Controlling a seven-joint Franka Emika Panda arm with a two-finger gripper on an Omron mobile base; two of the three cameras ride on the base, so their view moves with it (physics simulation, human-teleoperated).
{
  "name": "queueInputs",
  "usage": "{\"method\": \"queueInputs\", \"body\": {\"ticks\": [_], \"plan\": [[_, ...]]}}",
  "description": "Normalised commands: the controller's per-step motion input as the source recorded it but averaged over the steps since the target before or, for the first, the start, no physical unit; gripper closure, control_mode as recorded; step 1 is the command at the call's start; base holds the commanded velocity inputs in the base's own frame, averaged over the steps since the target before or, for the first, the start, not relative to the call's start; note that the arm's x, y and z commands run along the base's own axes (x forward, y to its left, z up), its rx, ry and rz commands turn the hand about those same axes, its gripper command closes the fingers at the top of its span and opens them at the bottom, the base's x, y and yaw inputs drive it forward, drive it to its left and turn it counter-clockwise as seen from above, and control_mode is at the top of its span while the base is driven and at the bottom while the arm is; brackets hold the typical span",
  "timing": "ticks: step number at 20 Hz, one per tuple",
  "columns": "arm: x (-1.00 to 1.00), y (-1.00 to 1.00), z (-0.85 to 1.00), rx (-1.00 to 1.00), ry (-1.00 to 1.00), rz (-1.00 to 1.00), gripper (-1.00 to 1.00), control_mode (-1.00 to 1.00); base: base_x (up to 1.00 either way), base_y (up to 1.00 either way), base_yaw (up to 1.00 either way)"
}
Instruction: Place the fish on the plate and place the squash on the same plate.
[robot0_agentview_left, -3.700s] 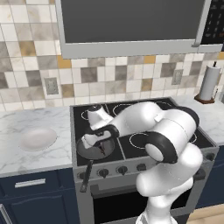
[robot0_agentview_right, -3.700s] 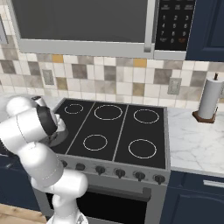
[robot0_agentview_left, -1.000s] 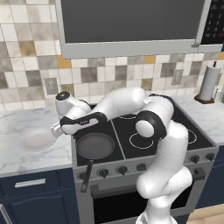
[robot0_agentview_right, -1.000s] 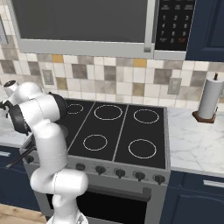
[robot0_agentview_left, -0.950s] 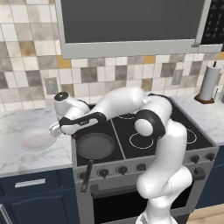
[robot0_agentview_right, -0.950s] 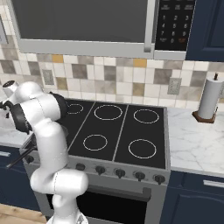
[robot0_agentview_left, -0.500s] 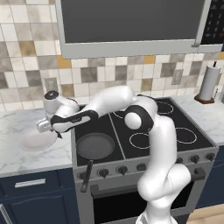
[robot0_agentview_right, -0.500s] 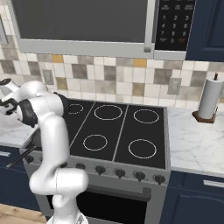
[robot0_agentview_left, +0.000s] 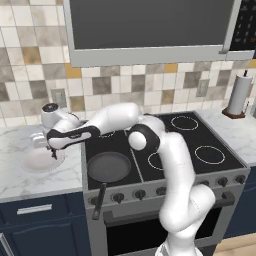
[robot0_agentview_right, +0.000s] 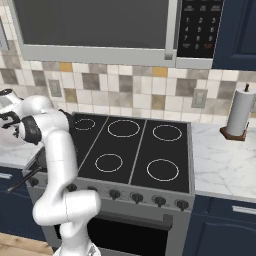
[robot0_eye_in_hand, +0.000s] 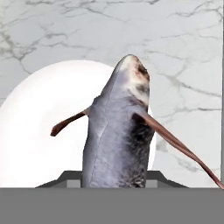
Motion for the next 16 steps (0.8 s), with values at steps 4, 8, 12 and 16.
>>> {"method": "queueInputs", "body": {"ticks": [4, 8, 12, 16], "plan": [[0.02, 0.43, -0.07, 0.0, 0.08, -0.19, 1.0, -1.0, 0.0, 0.0, 0.0], [0.06, 0.33, -0.25, 0.0, 0.08, -0.18, 1.0, -1.0, 0.0, 0.0, 0.0], [0.03, 0.13, -0.28, 0.0, 0.12, -0.16, 1.0, -1.0, 0.0, 0.0, 0.0], [0.17, 0.04, -0.24, 0.0, 0.18, -0.11, 1.0, -1.0, 0.0, 0.0, 0.0]]}}
